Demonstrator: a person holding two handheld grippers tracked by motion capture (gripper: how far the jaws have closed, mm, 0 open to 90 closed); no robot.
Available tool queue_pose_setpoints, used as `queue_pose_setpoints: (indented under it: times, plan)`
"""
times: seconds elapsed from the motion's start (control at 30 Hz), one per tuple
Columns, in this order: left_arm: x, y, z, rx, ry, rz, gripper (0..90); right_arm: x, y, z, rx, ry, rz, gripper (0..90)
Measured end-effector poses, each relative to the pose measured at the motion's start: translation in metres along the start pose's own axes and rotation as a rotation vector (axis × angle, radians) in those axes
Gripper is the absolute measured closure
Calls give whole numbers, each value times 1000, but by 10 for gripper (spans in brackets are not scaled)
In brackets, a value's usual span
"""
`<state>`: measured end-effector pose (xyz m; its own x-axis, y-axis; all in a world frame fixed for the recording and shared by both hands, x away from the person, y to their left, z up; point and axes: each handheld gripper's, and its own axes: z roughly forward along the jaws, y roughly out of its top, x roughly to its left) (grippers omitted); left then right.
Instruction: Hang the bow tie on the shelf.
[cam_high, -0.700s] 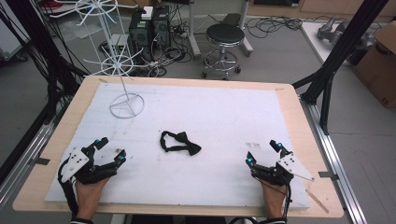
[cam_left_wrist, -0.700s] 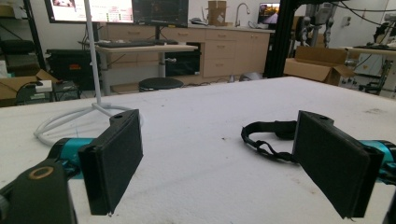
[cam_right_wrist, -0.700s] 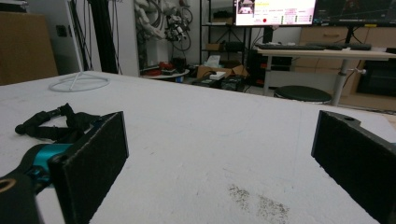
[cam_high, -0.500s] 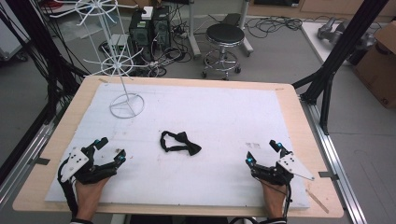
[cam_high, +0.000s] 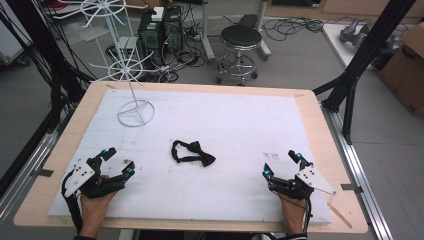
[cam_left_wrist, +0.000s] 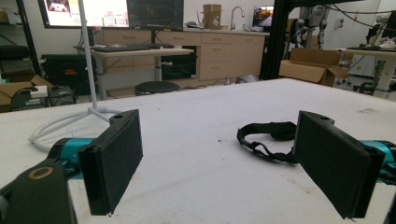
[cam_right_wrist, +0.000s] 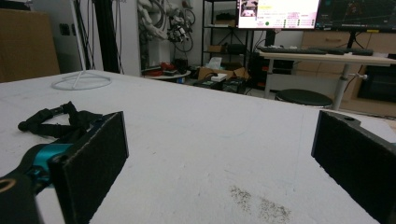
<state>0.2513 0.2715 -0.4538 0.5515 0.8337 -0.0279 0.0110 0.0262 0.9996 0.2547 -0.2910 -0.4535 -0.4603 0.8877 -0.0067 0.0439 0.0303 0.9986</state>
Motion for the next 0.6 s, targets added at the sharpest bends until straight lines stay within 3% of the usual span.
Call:
queue_pose_setpoints:
  times: [0.17,0.33,0.47,0.6]
  plan:
    - [1,1,2,11,2,-11,151,-1,0,0,-10,3,3,28]
    - [1,3,8,53,-1,-7,151,-2,0,0,-8,3,10,28]
    - [-1,12,16,74,-27,-4,150,-2,0,0,-7,1,11,28]
    - [-6,29,23,75,-41,33,149,-2,0,0,-7,-2,8,28]
